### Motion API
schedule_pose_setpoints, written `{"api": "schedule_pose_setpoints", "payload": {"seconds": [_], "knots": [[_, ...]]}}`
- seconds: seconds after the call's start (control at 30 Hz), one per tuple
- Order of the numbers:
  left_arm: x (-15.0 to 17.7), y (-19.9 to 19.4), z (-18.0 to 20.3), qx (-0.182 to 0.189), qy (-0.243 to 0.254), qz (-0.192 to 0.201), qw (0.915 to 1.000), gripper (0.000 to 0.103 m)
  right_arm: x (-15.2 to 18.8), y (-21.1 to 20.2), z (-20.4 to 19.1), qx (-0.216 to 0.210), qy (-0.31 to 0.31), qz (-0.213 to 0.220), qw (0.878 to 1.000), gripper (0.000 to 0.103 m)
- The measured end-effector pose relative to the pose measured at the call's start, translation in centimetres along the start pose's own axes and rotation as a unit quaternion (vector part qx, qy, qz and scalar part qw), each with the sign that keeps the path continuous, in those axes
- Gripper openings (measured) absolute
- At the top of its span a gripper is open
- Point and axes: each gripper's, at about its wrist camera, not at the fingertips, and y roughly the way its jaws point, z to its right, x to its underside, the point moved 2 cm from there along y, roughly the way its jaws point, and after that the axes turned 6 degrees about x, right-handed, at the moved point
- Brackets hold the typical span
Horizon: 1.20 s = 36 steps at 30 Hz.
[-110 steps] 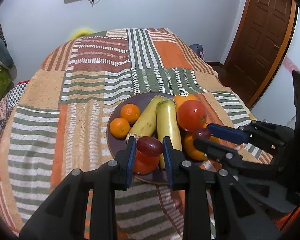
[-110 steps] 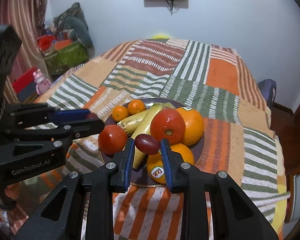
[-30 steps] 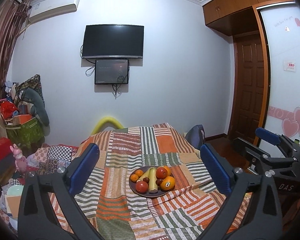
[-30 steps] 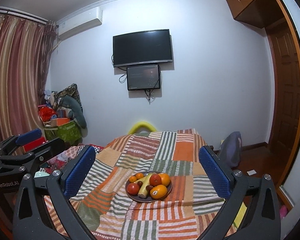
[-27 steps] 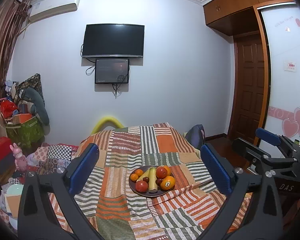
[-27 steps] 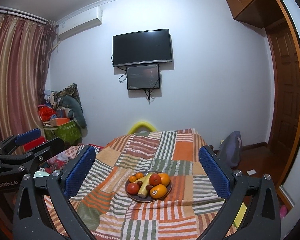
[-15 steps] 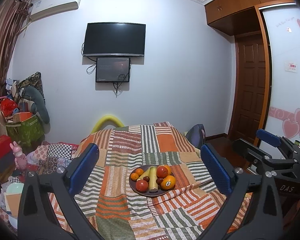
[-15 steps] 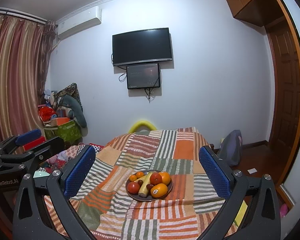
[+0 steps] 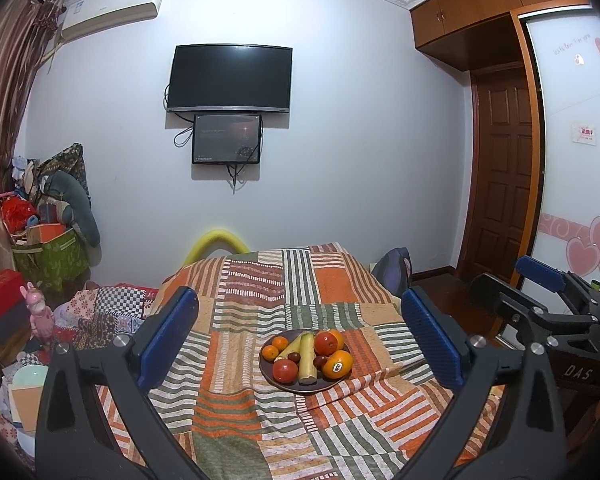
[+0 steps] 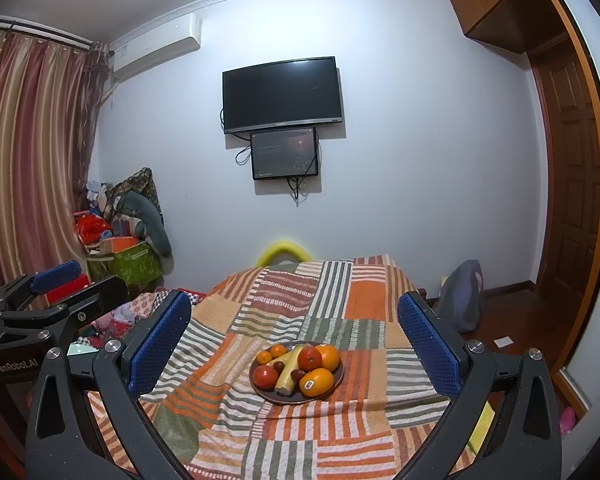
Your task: Organize fruits
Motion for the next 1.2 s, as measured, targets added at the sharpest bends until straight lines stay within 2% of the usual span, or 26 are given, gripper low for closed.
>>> {"api": "schedule_pose_setpoints", "payload": {"seconds": [1.2], "knots": [[0.57, 0.44, -0.04, 0.012, 0.001, -0.011, 0.9999, 0.103, -0.49, 0.09, 0.11, 0.004, -0.004, 0.004, 1.000, 0.103]]}}
